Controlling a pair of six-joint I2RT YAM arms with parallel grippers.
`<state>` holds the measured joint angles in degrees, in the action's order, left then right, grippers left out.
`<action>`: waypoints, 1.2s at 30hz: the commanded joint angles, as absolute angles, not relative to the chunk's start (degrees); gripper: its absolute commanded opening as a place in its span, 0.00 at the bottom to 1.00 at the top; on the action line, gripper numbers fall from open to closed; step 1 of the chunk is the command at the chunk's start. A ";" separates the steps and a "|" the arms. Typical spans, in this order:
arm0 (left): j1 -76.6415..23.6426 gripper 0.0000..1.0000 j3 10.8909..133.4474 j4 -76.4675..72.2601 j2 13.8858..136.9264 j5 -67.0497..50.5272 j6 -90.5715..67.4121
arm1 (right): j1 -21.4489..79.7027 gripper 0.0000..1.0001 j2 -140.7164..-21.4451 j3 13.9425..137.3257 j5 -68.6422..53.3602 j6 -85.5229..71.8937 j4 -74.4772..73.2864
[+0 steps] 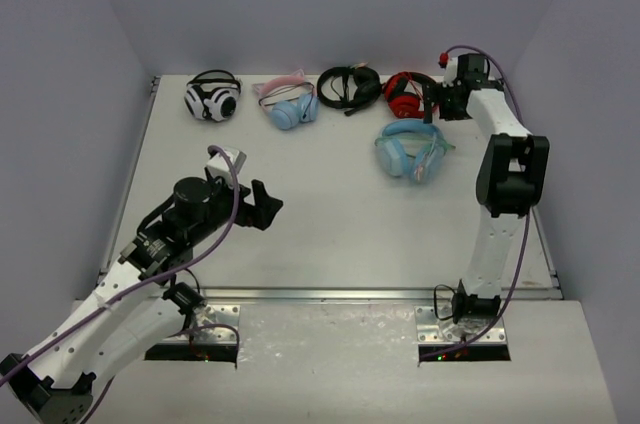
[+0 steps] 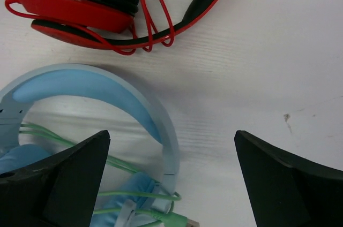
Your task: Wrap the headphones
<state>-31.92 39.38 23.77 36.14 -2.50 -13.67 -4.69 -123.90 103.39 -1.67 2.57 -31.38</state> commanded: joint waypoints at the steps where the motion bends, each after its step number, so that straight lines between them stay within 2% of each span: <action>1: -31.82 0.86 39.99 22.06 35.69 -0.26 -14.50 | -4.57 0.99 -117.09 99.16 -3.58 -6.40 -24.82; 3: -31.82 0.87 40.08 22.15 35.77 1.74 -14.68 | -4.48 0.99 -110.96 92.83 -5.10 -10.71 -20.41; 5: -31.82 1.00 40.16 22.41 36.38 2.89 -15.03 | -4.40 0.99 -105.16 87.92 -6.15 -14.14 -15.57; 8: -31.38 1.00 40.78 23.55 37.79 6.57 -16.60 | -3.43 0.99 -99.43 81.60 -5.54 -18.80 -13.45; 12: -26.47 1.00 42.62 26.62 40.60 18.97 -21.26 | -0.88 0.99 -85.90 69.64 -4.04 -21.44 -13.00; 14: -22.78 1.00 44.55 27.94 43.05 23.17 -22.41 | -0.44 0.99 -75.36 61.38 -6.67 -21.62 -13.97; 19: -18.82 1.00 46.84 29.54 44.74 30.84 -21.19 | 1.93 0.99 -50.08 49.42 -0.88 -19.26 -24.59; 25: -17.23 1.00 46.06 26.89 42.72 33.57 -18.28 | 1.93 0.99 -29.31 44.66 -0.18 -16.00 -35.14; 29: -17.23 1.00 42.99 27.33 40.52 33.49 -19.68 | 1.85 0.99 -20.07 41.40 -0.09 -16.26 -39.36; 36: -17.31 1.00 40.52 26.63 34.99 33.05 -20.04 | 1.93 0.99 -16.26 40.25 -2.46 -15.91 -41.04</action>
